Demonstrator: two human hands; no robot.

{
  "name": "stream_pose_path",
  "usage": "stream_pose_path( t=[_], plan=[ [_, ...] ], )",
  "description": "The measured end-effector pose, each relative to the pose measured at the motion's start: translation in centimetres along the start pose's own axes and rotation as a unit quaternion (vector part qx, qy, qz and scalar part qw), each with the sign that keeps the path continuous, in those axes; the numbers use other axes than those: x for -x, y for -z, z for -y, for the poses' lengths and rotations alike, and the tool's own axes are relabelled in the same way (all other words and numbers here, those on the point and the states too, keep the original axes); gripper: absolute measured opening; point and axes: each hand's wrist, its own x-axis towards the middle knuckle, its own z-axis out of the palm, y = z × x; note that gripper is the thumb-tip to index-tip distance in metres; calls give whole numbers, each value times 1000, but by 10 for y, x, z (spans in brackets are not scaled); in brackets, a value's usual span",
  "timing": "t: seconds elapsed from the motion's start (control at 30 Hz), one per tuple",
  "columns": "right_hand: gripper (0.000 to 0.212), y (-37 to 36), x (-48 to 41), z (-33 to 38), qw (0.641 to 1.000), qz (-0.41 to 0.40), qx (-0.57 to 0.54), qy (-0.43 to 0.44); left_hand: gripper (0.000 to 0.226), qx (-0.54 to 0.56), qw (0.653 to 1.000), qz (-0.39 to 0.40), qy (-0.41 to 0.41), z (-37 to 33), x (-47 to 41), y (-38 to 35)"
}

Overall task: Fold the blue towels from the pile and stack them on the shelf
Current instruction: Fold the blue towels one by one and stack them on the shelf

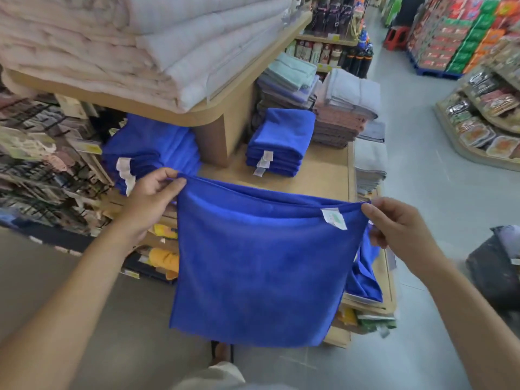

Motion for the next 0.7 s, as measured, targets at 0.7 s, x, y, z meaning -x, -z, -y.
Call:
stream_pose_path(
  t=[0.7],
  plan=[
    [12,-39,-183,-44,975,-150,-75,-147,37,-39,987,-41,148,33,-185,-85]
  ],
)
